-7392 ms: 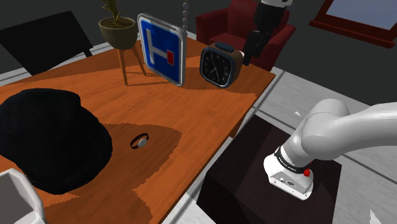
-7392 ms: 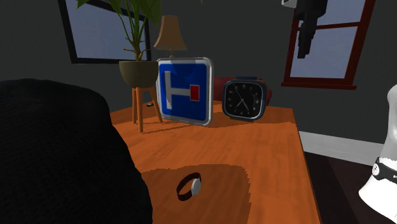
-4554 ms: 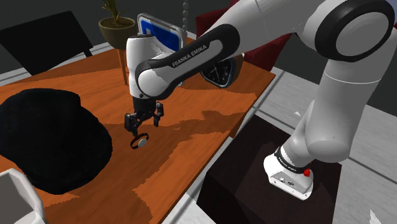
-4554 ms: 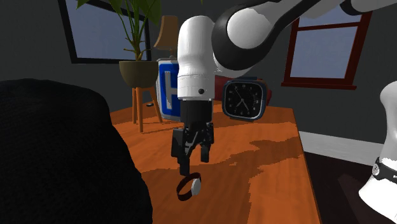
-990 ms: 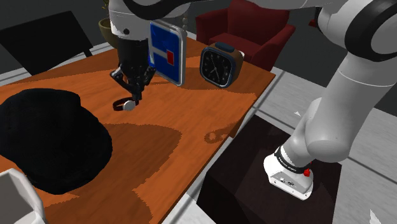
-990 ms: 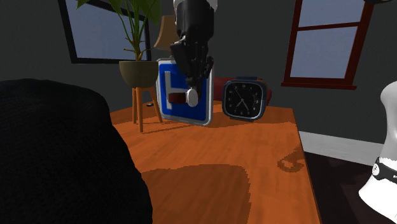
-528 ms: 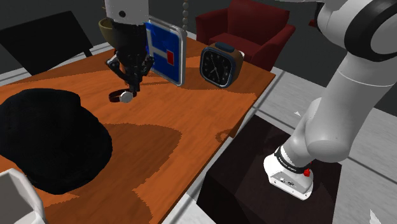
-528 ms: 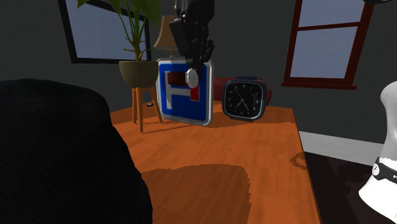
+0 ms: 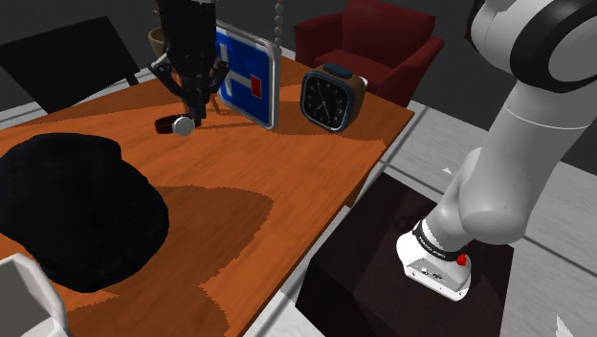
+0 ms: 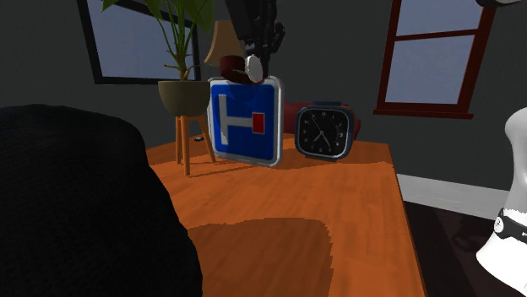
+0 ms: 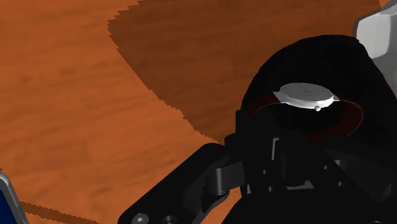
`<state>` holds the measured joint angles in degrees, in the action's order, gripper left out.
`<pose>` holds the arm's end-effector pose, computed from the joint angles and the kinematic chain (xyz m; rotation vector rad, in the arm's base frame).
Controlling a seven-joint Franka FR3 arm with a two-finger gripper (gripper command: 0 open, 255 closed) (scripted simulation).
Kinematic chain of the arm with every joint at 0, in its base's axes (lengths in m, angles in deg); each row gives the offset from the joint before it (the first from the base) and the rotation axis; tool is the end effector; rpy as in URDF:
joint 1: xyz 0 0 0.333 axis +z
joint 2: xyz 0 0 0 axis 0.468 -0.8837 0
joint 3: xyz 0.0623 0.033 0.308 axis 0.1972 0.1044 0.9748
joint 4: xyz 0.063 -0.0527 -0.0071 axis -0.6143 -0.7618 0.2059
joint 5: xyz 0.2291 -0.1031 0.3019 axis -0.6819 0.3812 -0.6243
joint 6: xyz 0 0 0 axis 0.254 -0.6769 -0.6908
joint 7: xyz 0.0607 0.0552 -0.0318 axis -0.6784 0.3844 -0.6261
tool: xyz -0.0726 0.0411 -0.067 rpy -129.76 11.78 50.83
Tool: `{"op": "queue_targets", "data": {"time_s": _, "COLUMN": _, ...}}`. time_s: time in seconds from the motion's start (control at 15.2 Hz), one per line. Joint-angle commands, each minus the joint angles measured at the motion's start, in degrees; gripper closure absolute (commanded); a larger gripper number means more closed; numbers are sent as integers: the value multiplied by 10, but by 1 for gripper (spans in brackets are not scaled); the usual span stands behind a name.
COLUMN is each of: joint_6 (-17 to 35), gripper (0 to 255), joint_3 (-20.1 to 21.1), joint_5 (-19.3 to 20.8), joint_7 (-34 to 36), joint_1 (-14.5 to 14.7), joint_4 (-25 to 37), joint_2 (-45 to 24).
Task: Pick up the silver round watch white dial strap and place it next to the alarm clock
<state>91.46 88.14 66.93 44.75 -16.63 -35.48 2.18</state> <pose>0.5189 0.3227 0.6037 -2.9164 0.0203 0.1743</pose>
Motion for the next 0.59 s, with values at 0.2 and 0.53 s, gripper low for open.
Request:
{"op": "queue_targets", "data": {"time_s": 0.2, "joint_6": -32, "gripper": 255, "joint_3": -4, "joint_5": -1, "joint_7": -6, "joint_1": -8, "joint_4": 28, "joint_2": 2}}
{"op": "queue_targets", "data": {"time_s": 0.53, "joint_6": -40, "gripper": 255, "joint_3": -32, "joint_5": -19, "joint_7": -77, "joint_1": -54, "joint_4": -23, "joint_2": 47}}
